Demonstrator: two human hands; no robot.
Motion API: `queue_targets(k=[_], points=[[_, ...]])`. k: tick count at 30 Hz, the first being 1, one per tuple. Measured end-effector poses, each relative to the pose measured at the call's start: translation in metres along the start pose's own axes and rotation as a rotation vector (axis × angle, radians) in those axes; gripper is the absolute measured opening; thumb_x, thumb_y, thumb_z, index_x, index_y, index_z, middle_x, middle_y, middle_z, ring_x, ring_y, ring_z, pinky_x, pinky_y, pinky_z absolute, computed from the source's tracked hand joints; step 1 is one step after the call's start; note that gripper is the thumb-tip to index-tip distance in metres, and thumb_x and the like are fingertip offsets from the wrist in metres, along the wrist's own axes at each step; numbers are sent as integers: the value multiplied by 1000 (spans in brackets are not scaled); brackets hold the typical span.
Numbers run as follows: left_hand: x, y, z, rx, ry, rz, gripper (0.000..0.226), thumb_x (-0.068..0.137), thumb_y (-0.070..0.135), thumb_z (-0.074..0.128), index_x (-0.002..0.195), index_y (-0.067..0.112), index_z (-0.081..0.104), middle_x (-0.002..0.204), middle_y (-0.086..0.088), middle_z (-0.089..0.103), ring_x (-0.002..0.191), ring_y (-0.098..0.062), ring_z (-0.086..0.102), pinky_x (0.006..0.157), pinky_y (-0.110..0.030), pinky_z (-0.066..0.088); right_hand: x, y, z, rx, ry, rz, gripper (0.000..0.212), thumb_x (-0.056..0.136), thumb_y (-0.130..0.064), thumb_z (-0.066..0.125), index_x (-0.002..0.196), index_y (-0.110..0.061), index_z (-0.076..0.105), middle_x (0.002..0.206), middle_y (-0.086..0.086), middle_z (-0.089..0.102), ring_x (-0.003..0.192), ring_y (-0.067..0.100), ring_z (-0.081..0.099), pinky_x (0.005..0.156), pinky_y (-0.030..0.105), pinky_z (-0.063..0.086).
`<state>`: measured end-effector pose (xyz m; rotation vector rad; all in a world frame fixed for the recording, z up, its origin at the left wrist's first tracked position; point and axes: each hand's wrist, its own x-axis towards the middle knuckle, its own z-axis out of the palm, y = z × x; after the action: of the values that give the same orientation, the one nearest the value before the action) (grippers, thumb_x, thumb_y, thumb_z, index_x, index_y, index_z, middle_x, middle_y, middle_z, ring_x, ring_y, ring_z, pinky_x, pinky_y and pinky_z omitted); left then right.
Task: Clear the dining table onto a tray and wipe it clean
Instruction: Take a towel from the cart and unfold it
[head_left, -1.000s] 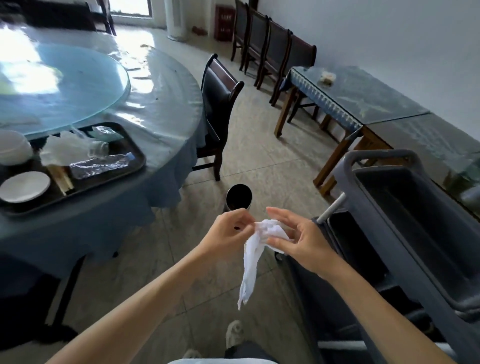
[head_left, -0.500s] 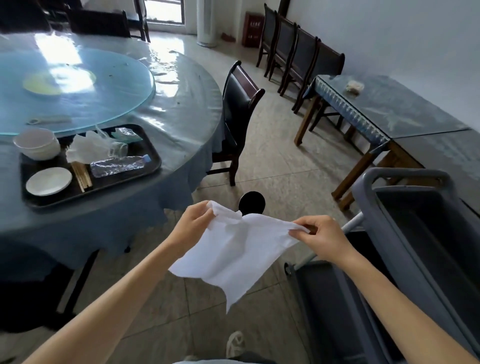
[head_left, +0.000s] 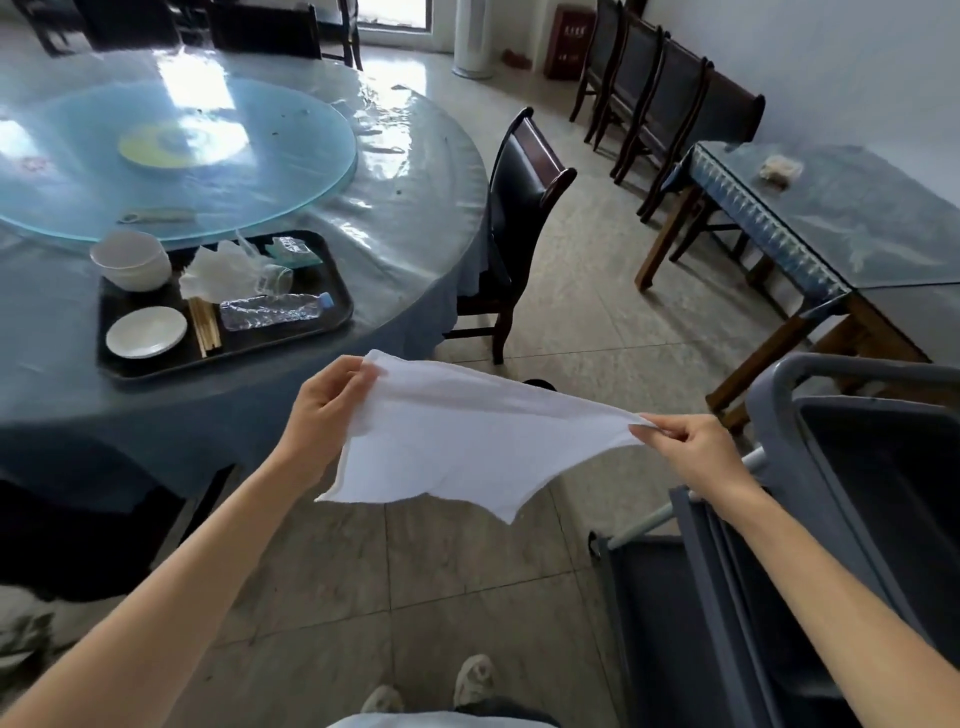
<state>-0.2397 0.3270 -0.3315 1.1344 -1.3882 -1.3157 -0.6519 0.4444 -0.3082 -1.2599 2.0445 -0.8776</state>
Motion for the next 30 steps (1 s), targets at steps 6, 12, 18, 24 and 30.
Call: queue_targets(k=[6, 12, 18, 24, 30], points=[[-2, 2, -10, 25, 69, 10, 14, 100, 21, 61, 96, 22, 75, 91, -3, 74, 85, -19, 66, 85, -44, 52, 5, -8, 9, 411, 16, 92, 24, 99, -9, 65, 96, -26, 83, 88, 7, 80, 83, 17, 77, 71, 23, 62], [-17, 10, 10, -27, 26, 21, 21, 100, 26, 54, 95, 17, 73, 84, -6, 66, 77, -19, 57, 70, -34, 44, 15, -26, 13, 467, 133, 150, 37, 97, -42, 65, 82, -10, 76, 82, 7, 75, 80, 16, 73, 75, 29, 61], [-38, 30, 37, 38, -109, 145, 42, 96, 51, 60, 94, 10, 72, 83, -27, 56, 72, -24, 48, 68, -40, 35, 16, -45, 11, -58, 196, -82, 17, 89, -14, 71, 104, -20, 65, 84, -7, 66, 83, 17, 68, 60, 21, 45], [-42, 41, 56, 119, -294, 210, 28, 102, 32, 58, 100, 9, 74, 87, -19, 67, 79, -43, 62, 67, -52, 50, 1, -79, 25, 91, 15, -272, 40, 94, -19, 75, 131, -21, 62, 104, -5, 77, 95, 6, 72, 83, 25, 58], [-35, 48, 81, 125, -420, 302, 20, 89, 25, 72, 106, 18, 81, 123, 0, 62, 117, -24, 63, 90, -37, 58, -25, -105, 55, 125, -155, -412, 11, 95, -22, 73, 106, -23, 74, 96, -10, 79, 92, 3, 74, 80, 27, 59]])
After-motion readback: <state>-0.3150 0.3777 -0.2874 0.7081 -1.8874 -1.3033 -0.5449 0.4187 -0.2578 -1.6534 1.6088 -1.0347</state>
